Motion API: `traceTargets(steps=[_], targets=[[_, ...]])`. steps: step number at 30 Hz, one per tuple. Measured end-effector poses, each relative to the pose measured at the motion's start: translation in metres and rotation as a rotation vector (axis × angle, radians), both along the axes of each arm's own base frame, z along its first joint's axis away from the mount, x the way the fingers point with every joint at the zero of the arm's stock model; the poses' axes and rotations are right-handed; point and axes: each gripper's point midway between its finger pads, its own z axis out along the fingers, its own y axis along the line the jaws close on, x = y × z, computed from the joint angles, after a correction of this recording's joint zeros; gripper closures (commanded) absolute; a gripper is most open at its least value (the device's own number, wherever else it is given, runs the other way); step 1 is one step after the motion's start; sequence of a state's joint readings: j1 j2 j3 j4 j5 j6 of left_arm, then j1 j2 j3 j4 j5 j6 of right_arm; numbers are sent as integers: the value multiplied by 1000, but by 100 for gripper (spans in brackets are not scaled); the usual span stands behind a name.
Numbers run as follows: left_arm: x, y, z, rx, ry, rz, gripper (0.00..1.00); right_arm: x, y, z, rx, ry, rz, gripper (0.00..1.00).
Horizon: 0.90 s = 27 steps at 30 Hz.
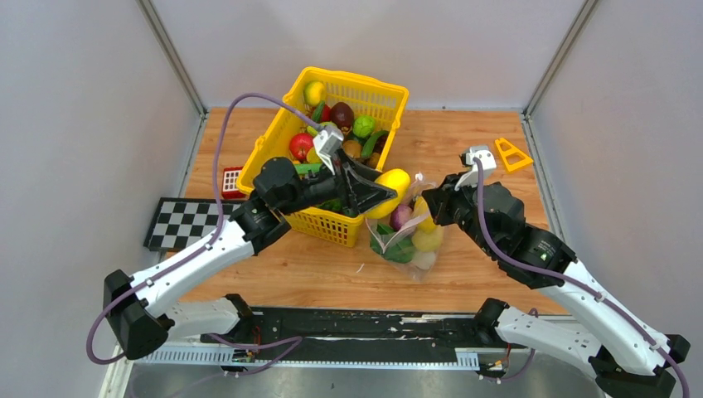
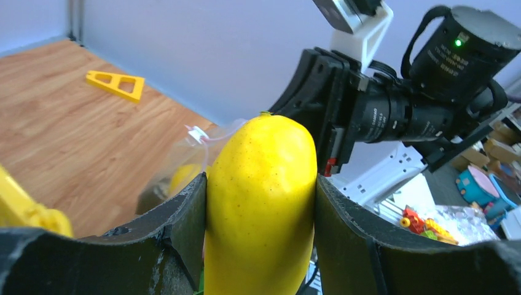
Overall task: Place the food in the zip-top bag and seal the zipper
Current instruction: Place the fake fruit in the zipper food storage bag.
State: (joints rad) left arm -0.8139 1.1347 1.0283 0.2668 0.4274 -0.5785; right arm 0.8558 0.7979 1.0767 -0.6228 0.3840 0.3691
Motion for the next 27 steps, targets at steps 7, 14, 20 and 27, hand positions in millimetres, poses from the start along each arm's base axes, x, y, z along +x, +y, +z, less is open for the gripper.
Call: traceTargets(steps=[7, 14, 20, 27], targets=[[-10, -31, -29, 89, -52, -12, 83, 0, 0, 0, 1, -1, 0, 100], [0, -44, -61, 178, -71, 56, 81, 0, 0, 0, 1, -1, 0, 100], [17, -37, -75, 234, -70, 164, 76, 0, -1, 1, 2, -2, 0, 100], [27, -33, -84, 265, -54, 220, 62, -1, -1, 1, 3, -2, 0, 100]])
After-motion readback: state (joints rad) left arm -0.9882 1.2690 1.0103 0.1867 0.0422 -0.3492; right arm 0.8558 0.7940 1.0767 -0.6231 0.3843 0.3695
